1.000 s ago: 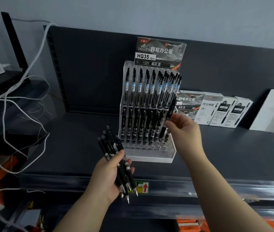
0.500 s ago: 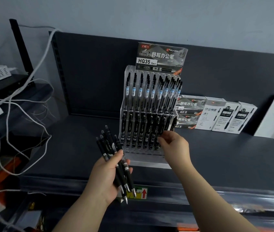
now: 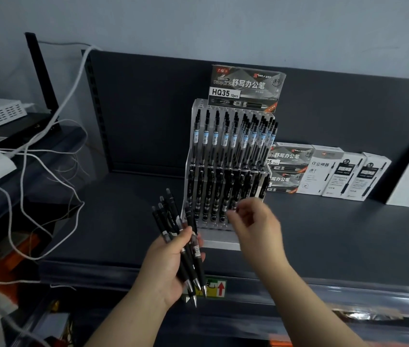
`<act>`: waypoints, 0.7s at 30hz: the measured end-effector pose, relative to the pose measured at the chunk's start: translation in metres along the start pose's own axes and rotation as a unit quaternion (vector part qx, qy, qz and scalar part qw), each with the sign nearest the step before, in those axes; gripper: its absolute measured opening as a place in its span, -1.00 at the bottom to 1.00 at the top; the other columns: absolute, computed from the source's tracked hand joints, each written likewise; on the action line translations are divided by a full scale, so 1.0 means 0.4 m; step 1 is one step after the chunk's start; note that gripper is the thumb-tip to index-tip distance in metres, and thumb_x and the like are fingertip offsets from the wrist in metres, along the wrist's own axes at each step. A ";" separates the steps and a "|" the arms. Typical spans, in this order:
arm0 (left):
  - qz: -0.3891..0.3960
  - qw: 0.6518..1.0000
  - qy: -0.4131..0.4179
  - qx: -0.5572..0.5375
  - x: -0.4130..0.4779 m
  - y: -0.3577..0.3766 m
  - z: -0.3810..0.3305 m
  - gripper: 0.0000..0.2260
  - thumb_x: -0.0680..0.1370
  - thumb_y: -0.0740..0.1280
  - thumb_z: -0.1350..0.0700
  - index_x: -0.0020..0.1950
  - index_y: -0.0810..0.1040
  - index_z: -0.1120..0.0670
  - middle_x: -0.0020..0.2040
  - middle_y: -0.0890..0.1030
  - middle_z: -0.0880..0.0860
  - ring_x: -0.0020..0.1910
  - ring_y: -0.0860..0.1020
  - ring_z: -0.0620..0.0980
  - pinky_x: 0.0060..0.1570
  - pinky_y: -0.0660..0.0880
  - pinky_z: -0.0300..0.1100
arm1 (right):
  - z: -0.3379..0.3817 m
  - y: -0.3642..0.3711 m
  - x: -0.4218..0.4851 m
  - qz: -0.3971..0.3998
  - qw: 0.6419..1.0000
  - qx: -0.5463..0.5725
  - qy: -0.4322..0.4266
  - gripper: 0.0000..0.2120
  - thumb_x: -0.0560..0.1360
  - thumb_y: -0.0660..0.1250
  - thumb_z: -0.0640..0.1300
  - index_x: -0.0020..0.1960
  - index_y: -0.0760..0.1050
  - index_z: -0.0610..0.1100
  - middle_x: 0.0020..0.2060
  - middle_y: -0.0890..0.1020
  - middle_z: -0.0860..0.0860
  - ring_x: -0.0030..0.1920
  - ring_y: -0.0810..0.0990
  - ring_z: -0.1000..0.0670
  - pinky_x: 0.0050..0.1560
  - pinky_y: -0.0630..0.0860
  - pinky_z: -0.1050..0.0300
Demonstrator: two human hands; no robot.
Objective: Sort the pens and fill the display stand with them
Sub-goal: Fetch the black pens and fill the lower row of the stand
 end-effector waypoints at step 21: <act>0.028 0.999 -0.013 0.039 -0.003 -0.020 0.014 -0.93 0.47 0.40 0.13 -0.10 0.55 0.10 -0.38 0.53 0.02 -0.41 0.48 -0.07 -0.40 0.48 -0.18 | -0.048 -0.117 0.061 -0.155 0.976 0.125 0.087 -0.93 0.49 0.37 -0.11 -0.13 0.49 0.03 -0.29 0.57 0.16 -0.34 0.51 0.23 -0.39 0.36 0.54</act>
Point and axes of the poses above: each hand's wrist, its own x-axis towards the middle knuckle, its own y-axis out of the palm, z = x × y, the point moved 7 cm from there along x, towards the middle knuckle
